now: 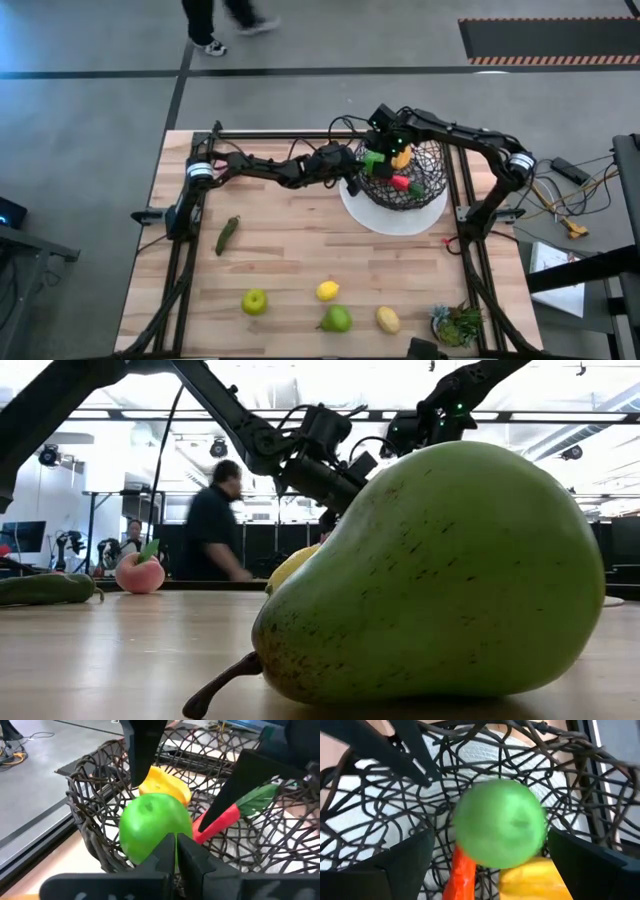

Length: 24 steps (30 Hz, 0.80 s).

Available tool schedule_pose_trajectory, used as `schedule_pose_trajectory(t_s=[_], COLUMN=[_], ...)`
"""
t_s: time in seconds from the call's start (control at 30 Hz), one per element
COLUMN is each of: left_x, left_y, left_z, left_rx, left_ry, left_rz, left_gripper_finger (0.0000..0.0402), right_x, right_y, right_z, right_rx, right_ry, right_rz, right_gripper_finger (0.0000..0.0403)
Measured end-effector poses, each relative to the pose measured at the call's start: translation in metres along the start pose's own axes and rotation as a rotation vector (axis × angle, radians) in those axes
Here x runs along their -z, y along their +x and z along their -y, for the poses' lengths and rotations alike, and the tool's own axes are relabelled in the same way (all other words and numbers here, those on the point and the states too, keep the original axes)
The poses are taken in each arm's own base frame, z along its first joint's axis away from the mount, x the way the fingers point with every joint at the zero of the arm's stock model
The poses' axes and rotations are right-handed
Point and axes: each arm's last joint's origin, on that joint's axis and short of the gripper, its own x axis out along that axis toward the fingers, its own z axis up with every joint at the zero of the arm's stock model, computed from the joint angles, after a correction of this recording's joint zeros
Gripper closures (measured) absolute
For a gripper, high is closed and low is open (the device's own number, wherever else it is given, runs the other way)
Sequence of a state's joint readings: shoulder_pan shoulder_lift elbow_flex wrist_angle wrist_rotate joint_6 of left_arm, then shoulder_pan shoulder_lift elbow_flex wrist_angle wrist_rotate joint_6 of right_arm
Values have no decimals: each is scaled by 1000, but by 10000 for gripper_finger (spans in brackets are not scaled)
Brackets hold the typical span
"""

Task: Build produce basket
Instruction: Put the yellow pear into the black wire basket

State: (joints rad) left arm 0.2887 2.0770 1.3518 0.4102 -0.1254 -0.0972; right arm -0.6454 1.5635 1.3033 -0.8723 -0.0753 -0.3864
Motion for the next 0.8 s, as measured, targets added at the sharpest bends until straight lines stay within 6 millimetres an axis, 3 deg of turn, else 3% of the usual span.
schedule_pose_trajectory(t_s=[0.1,0.23,0.37,0.5,0.63,0.8], left_x=[-4,-25,-48,-65,-62,-35], left_y=[-4,-17,-41,-78,-119,-164], left_z=[2,9,19,35,48,52], left_rx=[7,31,59,99,97,38], left_ry=[8,40,81,155,193,209], left_rz=[5,61,120,121,97,65], left_gripper_finger=[398,398,398,398,398,398], right_x=[3,8,12,18,25,36], right_y=[-8,-26,-52,-76,-92,-88], right_z=[-1,-2,-9,-30,-67,-111], right_rx=[25,71,36,-103,-199,-230], right_ry=[-6,-4,28,45,14,90], right_rz=[-9,8,95,207,275,340], right_gripper_finger=[40,60,83,102,118,129])
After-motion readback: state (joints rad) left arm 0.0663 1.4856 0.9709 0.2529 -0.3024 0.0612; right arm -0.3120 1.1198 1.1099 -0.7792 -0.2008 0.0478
